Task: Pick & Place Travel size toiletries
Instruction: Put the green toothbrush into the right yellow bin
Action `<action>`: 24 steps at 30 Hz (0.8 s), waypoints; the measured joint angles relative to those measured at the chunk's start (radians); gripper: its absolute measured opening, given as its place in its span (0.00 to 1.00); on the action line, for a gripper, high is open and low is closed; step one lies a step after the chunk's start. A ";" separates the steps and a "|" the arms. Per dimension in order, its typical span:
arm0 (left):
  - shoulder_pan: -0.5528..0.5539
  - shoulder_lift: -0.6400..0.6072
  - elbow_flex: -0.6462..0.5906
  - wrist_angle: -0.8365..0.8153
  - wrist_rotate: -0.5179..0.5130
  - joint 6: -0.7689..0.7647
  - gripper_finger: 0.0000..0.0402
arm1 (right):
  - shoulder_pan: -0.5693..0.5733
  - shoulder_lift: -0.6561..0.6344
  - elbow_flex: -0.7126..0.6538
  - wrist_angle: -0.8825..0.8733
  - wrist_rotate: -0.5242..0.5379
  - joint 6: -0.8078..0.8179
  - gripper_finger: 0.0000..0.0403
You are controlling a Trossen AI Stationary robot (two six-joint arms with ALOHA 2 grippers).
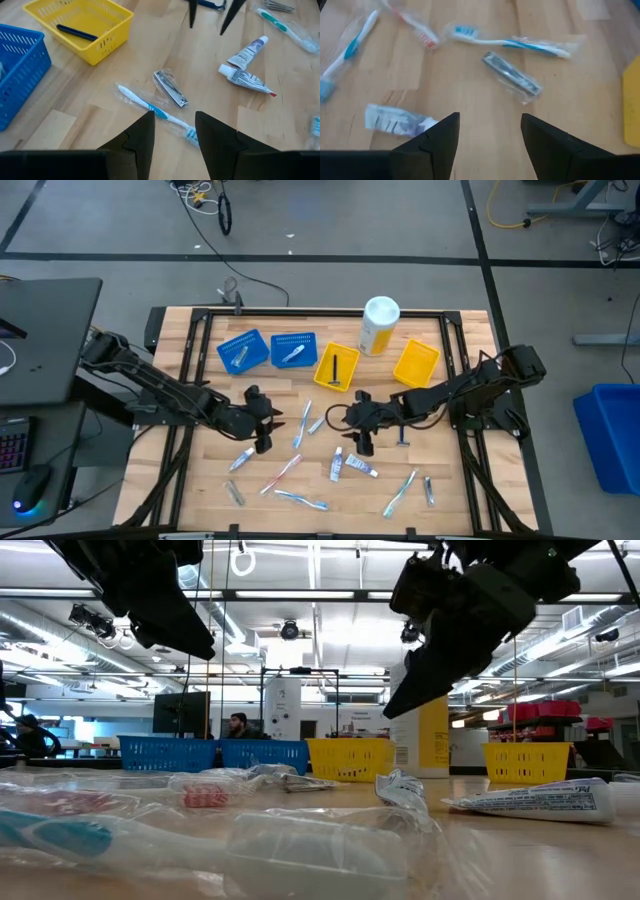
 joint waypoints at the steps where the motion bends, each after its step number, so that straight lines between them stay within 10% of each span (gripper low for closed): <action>1: 0.000 0.000 0.000 0.000 -0.004 0.000 0.37 | 0.008 0.000 0.000 0.001 -0.001 -0.013 0.54; 13: 0.002 0.063 -0.001 0.001 -0.105 -0.274 0.37 | 0.035 0.004 0.000 0.117 -0.047 -0.101 0.51; 24: 0.035 0.248 -0.001 0.161 0.100 -0.141 0.37 | 0.110 -0.002 0.000 0.017 -0.210 -0.180 0.54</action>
